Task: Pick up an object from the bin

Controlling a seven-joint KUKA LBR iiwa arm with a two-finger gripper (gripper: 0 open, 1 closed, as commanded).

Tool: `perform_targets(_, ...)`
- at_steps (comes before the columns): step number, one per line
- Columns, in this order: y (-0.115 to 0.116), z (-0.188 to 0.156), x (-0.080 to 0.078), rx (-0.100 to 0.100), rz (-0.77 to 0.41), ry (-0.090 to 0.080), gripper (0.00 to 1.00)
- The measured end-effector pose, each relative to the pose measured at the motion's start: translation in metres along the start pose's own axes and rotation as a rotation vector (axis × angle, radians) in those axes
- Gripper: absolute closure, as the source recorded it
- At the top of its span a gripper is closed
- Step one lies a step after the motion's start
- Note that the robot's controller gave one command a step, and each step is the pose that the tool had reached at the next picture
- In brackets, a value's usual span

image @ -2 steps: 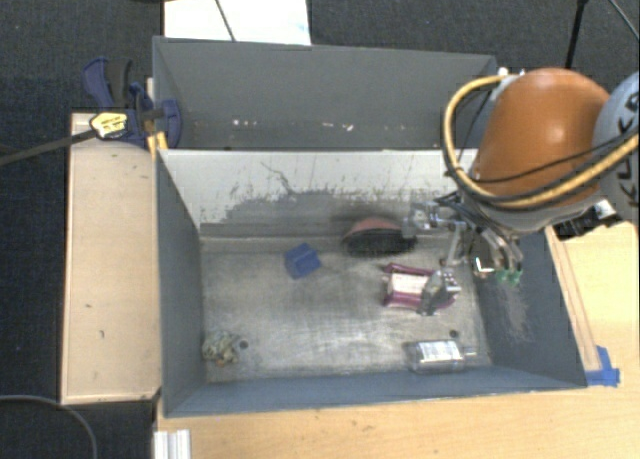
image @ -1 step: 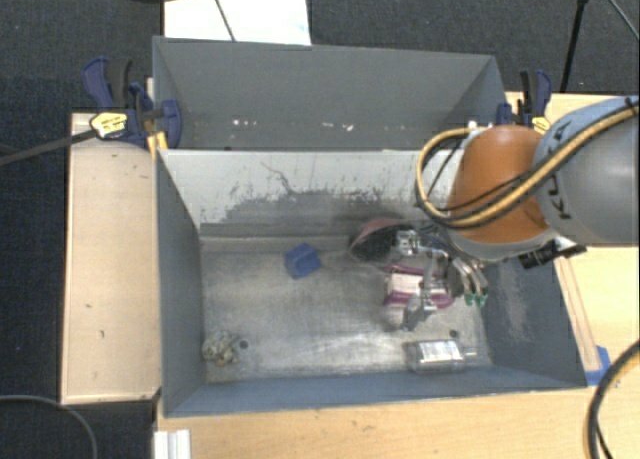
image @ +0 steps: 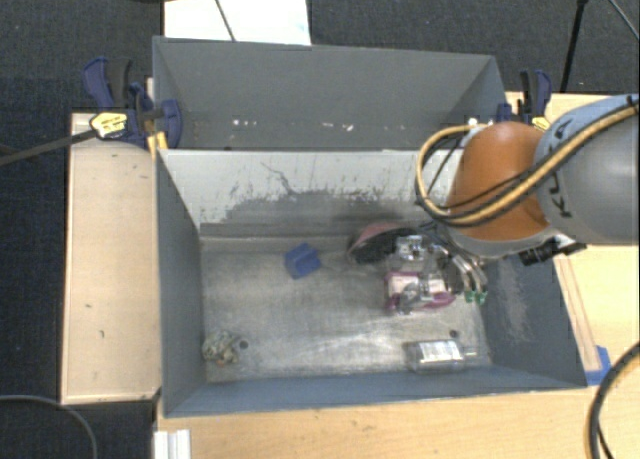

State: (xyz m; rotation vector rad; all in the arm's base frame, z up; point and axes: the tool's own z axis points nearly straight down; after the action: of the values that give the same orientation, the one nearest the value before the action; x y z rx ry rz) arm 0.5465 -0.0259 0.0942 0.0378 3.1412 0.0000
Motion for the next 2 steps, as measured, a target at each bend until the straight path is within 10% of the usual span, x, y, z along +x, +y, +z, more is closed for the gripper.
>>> perform_targets(2, 0.036, -0.137, 0.025, 0.001, -0.209, -0.011, 1.00)
